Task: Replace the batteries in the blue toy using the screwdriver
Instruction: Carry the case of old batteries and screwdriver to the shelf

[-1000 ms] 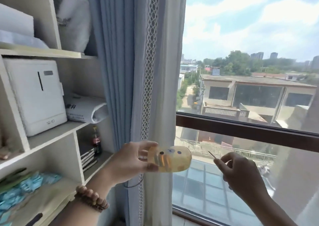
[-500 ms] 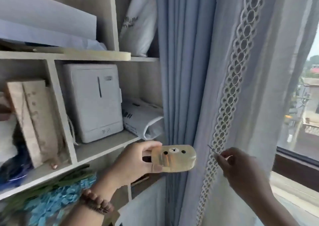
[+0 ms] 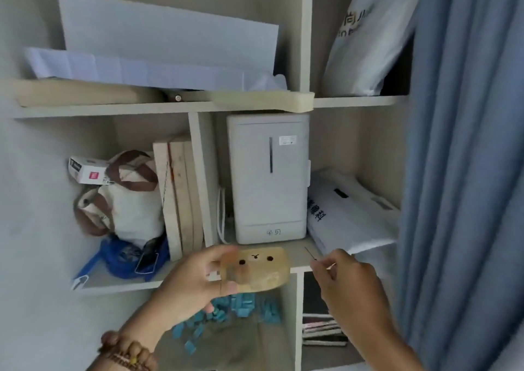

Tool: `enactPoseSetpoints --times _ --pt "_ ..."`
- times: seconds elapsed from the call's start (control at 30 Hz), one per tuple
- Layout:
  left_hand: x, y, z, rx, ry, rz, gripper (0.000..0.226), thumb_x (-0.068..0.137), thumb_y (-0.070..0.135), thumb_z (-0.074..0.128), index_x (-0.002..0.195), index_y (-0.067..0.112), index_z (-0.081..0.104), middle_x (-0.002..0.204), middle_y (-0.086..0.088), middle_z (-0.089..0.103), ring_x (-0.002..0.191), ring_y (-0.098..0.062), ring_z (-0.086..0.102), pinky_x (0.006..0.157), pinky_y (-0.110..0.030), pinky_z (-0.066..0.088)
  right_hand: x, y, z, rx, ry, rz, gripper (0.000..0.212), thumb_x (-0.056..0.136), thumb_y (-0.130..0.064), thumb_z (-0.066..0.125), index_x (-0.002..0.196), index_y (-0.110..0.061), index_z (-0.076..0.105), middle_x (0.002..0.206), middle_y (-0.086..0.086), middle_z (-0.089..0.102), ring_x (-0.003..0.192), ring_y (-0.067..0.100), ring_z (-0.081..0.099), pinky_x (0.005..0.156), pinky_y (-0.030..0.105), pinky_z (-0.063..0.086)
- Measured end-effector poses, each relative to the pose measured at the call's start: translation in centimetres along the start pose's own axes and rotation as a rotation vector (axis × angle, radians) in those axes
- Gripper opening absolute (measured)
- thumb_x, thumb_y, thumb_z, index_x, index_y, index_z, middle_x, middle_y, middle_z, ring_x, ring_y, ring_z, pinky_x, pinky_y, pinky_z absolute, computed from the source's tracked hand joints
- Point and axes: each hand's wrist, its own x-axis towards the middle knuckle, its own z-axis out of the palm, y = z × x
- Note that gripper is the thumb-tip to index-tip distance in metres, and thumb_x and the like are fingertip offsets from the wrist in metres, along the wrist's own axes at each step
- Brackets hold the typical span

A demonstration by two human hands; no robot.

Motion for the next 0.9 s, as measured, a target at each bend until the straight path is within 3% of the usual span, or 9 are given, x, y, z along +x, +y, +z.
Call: enactPoseSetpoints --times 0.13,0.27,0.37,0.43,0.53,0.7,0.8,0.9 --pt "3.0 -1.0 0.2 -0.022 -0.005 -0.055 0.062 0.082 0.006 0.077 0.128 0.043 0.056 0.125 0.015 0.065 0.104 -0.008 0.066 0.048 -0.024 0.052 3.8 0.5 3.9 0.028 -0.022 0.022 0.03 0.091 -0.058 0.05 0.084 -0.031 0.061 0.071 -0.003 0.073 0.065 0.02 0.073 0.065 0.039 0.063" --pt "5.0 -1.9 1.4 -0.026 0.024 -0.079 0.061 0.085 0.008 0.074 0.134 0.038 0.052 0.13 0.015 0.058 0.108 -0.009 0.06 0.052 -0.02 0.055 6.5 -0.1 6.5 0.055 -0.06 -0.068 0.027 0.099 -0.041 0.056 0.085 -0.02 0.066 0.071 -0.002 0.075 0.067 0.019 0.073 0.066 0.036 0.061" --pt "6.3 -2.7 2.3 -0.014 0.062 -0.074 0.06 0.086 0.008 0.073 0.134 0.037 0.051 0.132 0.015 0.051 0.117 -0.013 0.056 0.056 -0.022 0.059 7.9 0.0 8.6 0.026 -0.024 -0.086 0.024 0.101 -0.03 0.057 0.088 -0.013 0.066 0.08 0.004 0.075 0.075 0.024 0.07 0.065 0.031 0.051" --pt "6.8 -3.2 3.0 -0.005 0.084 -0.073 0.061 0.087 0.007 0.071 0.135 0.036 0.049 0.133 0.012 0.049 0.113 -0.017 0.058 0.056 -0.024 0.06 8.4 0.2 9.5 -0.015 0.024 -0.092 0.023 0.101 -0.026 0.057 0.087 -0.01 0.066 0.089 0.007 0.07 0.078 0.023 0.062 0.071 0.031 0.045" --pt "7.5 -3.7 3.5 0.013 0.118 -0.08 0.066 0.088 0.005 0.069 0.142 0.033 0.045 0.134 0.012 0.043 0.108 -0.019 0.06 0.057 -0.023 0.061 9.2 0.5 10.3 -0.129 0.043 -0.114 0.022 0.1 -0.026 0.056 0.092 -0.01 0.068 0.1 0.008 0.062 0.087 0.024 0.06 0.081 0.032 0.047" --pt "8.5 -4.2 3.9 0.03 0.124 -0.114 0.068 0.09 0.002 0.066 0.146 0.031 0.041 0.139 0.01 0.04 0.106 -0.02 0.06 0.058 -0.023 0.061 9.8 1.1 11.9 -0.298 0.043 -0.117 0.02 0.088 -0.024 0.072 0.075 -0.009 0.068 0.081 0.012 0.068 0.072 0.03 0.068 0.064 0.034 0.055" --pt "8.8 -4.2 4.1 0.035 0.117 -0.159 0.072 0.091 0.0 0.064 0.149 0.032 0.035 0.149 0.009 0.036 0.112 -0.021 0.057 0.059 -0.024 0.062 10.2 1.5 12.4 -0.314 0.054 -0.114 0.022 0.087 -0.023 0.071 0.07 -0.013 0.062 0.069 0.006 0.066 0.062 0.025 0.066 0.054 0.034 0.048" --pt "8.9 -4.1 4.1 0.03 0.088 -0.19 0.07 0.094 0.002 0.06 0.15 0.034 0.032 0.153 0.008 0.031 0.118 -0.023 0.055 0.062 -0.024 0.062 10.6 2.0 12.5 -0.273 0.081 -0.149 0.024 0.095 -0.03 0.062 0.078 -0.014 0.063 0.074 0.004 0.067 0.067 0.023 0.066 0.058 0.028 0.039"
